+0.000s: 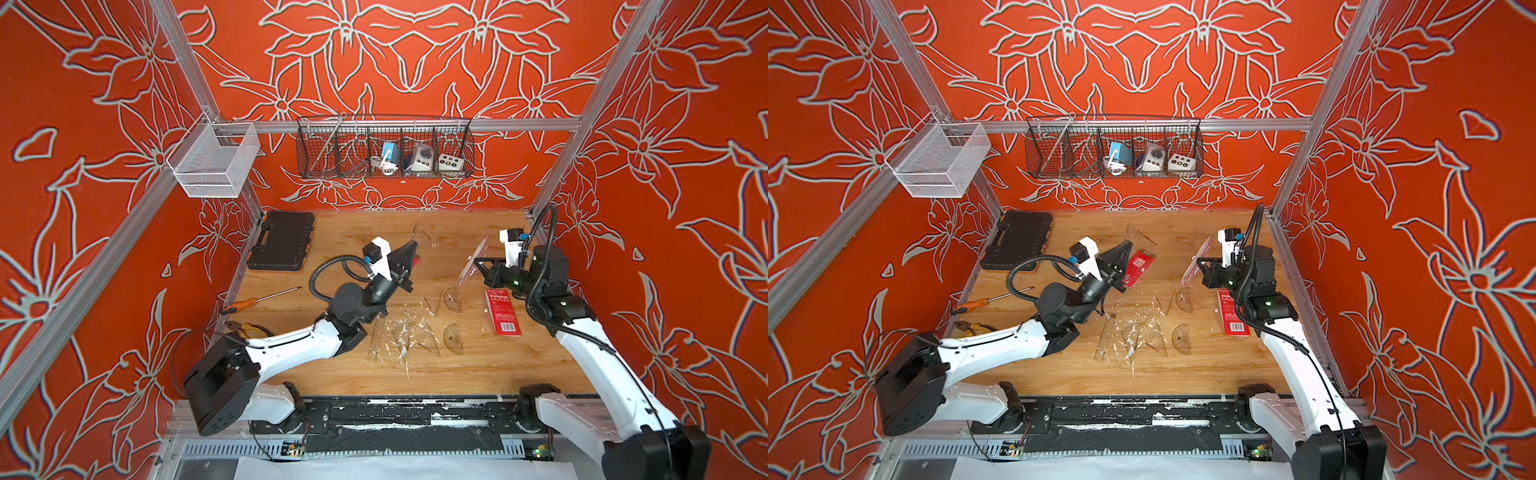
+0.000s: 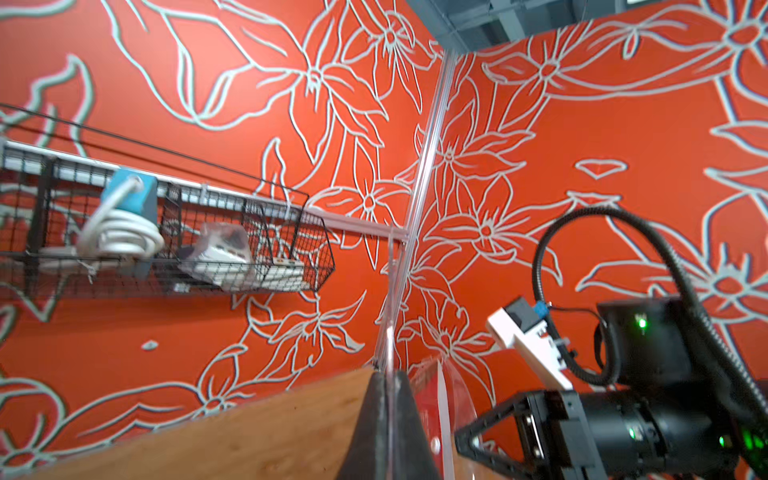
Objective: Open the ruler set and take out the ruler
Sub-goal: Place the ruler at the center of the board.
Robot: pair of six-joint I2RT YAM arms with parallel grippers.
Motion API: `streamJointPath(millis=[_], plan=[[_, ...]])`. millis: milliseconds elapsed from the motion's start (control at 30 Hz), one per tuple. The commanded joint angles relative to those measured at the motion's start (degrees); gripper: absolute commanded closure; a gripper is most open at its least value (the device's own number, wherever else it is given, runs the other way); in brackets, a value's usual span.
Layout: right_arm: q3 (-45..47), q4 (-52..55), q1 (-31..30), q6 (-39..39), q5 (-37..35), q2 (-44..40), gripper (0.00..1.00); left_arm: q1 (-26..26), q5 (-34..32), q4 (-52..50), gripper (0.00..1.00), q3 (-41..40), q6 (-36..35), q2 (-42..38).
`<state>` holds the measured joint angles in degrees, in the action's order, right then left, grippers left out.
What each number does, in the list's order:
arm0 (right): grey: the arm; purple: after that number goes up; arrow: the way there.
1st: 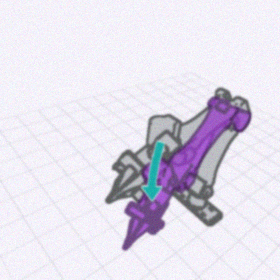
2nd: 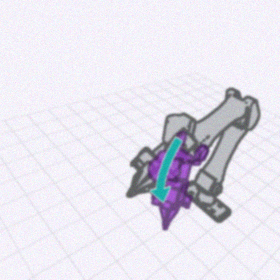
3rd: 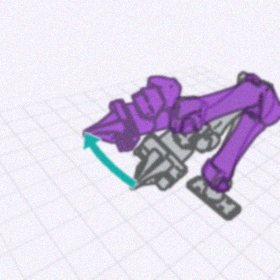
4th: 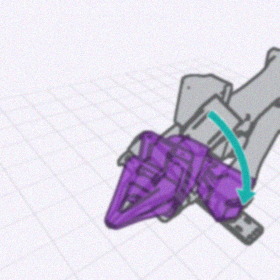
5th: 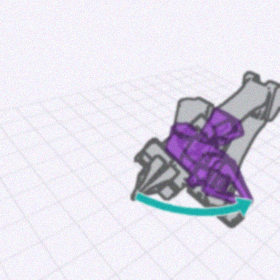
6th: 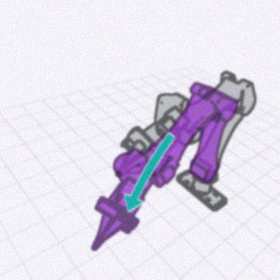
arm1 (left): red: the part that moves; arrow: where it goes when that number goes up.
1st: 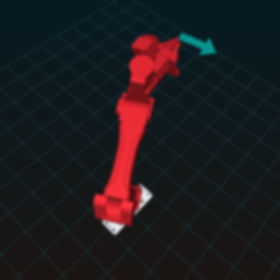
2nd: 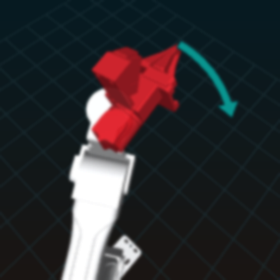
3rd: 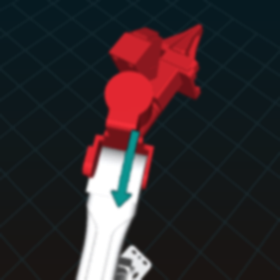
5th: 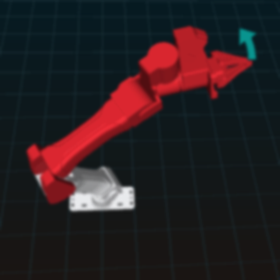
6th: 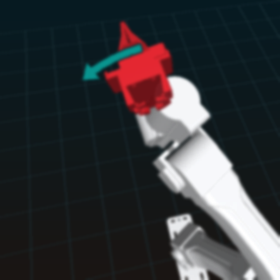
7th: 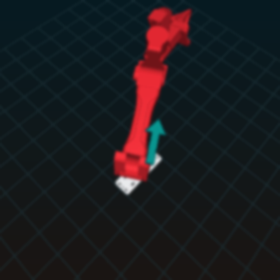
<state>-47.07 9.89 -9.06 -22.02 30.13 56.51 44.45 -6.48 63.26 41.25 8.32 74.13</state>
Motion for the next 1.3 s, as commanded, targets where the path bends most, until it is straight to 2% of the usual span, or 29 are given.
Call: streamJointPath(millis=[0,133,267,367,500,867,1267], plan=[[0.57,-0.44,-0.43,0.83,-0.36,-0.08,1.0,-6.11,10.7,-13.23,1.0,3.19,6.83,-4.07],[0.66,-0.05,-0.4,1.19,-0.54,-0.09,1.0,-14.51,22.27,-26.97,1.0,7.34,9.93,-5.08],[0.66,0.0,-0.43,1.26,-0.27,0.26,1.0,-21.17,34.73,-36.33,1.0,11.12,12.52,-0.64],[0.51,0.38,-0.43,1.45,-0.35,0.27,1.0,-24.11,44.01,-42.59,1.0,14.72,13.05,5.54],[0.07,1.02,-0.36,1.8,-0.46,0.27,1.0,-25.11,52.66,-42.26,1.0,14.92,14.85,12.67],[-0.39,2.03,-0.45,2.6,-0.69,0.68,1.0,-26.87,65.61,-43.95,0.99,23.61,15.5,34.41],[0.44,1.08,-0.44,2.65,-0.87,1.68,1.0,-26.87,68.02,-38.75,0.96,23.0,20.55,43.97]])
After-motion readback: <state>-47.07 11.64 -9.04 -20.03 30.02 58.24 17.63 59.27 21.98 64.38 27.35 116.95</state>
